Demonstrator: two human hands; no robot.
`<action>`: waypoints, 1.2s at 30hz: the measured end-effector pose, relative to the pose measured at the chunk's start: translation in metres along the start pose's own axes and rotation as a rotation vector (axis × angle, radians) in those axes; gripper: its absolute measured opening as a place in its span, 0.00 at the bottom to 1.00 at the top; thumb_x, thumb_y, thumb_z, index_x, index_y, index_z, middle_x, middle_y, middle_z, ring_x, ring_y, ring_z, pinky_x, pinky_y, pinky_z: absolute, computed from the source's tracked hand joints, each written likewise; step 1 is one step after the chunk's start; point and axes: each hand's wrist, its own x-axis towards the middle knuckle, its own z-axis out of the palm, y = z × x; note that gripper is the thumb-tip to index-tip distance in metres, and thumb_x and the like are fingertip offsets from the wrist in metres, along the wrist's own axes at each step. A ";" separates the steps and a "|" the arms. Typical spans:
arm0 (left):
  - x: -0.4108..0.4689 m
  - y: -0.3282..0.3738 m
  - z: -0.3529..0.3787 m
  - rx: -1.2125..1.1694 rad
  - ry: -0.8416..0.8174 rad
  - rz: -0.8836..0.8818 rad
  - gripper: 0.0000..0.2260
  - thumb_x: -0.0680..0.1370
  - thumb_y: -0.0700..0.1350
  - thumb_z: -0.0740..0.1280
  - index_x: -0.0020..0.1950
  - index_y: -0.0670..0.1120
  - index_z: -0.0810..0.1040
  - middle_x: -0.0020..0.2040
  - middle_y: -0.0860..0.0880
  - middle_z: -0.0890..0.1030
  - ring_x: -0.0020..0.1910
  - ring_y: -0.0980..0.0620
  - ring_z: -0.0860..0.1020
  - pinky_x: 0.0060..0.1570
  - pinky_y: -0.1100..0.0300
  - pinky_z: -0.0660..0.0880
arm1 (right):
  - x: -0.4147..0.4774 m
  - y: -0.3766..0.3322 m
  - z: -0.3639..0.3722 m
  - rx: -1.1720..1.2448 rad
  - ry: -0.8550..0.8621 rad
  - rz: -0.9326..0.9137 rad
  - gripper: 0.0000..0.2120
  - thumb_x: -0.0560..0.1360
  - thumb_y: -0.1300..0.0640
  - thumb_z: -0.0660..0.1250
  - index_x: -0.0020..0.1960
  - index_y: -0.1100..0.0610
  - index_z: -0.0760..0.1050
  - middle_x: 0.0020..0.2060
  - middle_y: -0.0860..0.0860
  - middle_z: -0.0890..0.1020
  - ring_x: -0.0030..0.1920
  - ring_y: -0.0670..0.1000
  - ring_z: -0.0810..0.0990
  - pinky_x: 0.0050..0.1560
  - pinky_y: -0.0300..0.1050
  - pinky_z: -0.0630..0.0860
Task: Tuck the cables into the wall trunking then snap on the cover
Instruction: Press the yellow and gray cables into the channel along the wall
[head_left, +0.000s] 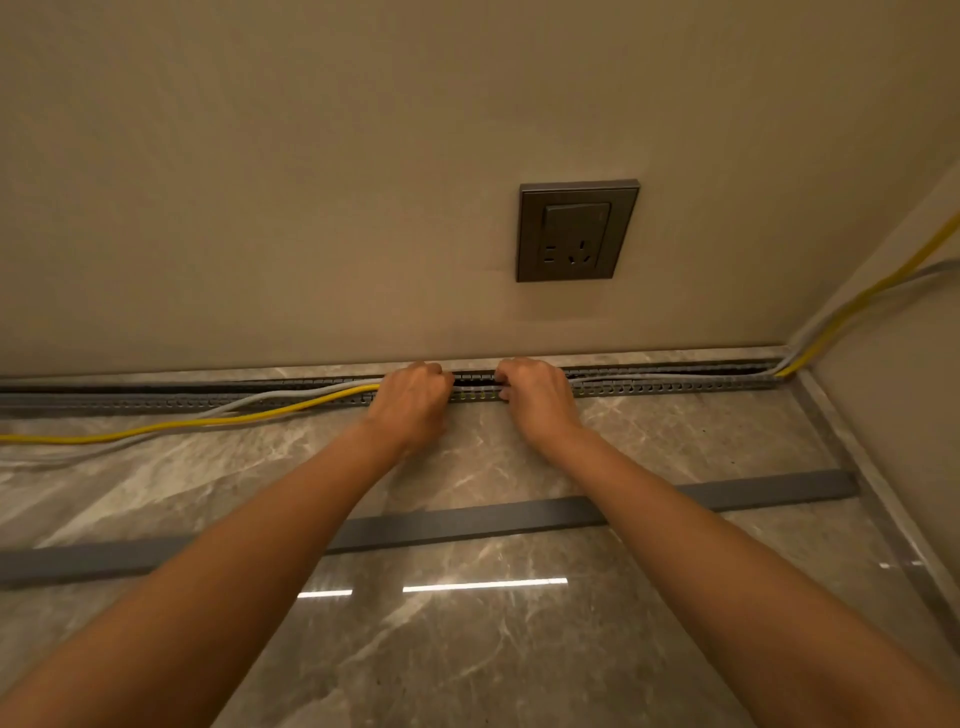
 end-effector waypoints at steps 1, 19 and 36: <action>-0.002 0.001 0.001 0.003 -0.005 -0.004 0.11 0.76 0.39 0.60 0.57 0.40 0.74 0.58 0.41 0.78 0.58 0.40 0.75 0.51 0.49 0.74 | -0.003 -0.001 0.002 -0.015 0.036 -0.039 0.09 0.73 0.69 0.65 0.51 0.64 0.78 0.50 0.60 0.82 0.52 0.60 0.80 0.48 0.48 0.77; -0.023 -0.004 0.007 -0.317 -0.084 0.004 0.26 0.74 0.34 0.63 0.72 0.39 0.62 0.69 0.41 0.67 0.68 0.42 0.67 0.67 0.52 0.67 | -0.012 -0.023 -0.017 0.031 0.009 0.106 0.15 0.75 0.71 0.58 0.59 0.64 0.76 0.58 0.61 0.79 0.61 0.60 0.74 0.61 0.50 0.71; -0.054 -0.140 0.026 0.020 -0.017 -0.167 0.17 0.78 0.36 0.59 0.66 0.40 0.66 0.63 0.39 0.72 0.62 0.39 0.71 0.58 0.47 0.71 | 0.002 -0.142 0.019 -0.020 0.001 0.065 0.13 0.76 0.65 0.62 0.58 0.60 0.78 0.57 0.58 0.79 0.61 0.58 0.74 0.64 0.48 0.65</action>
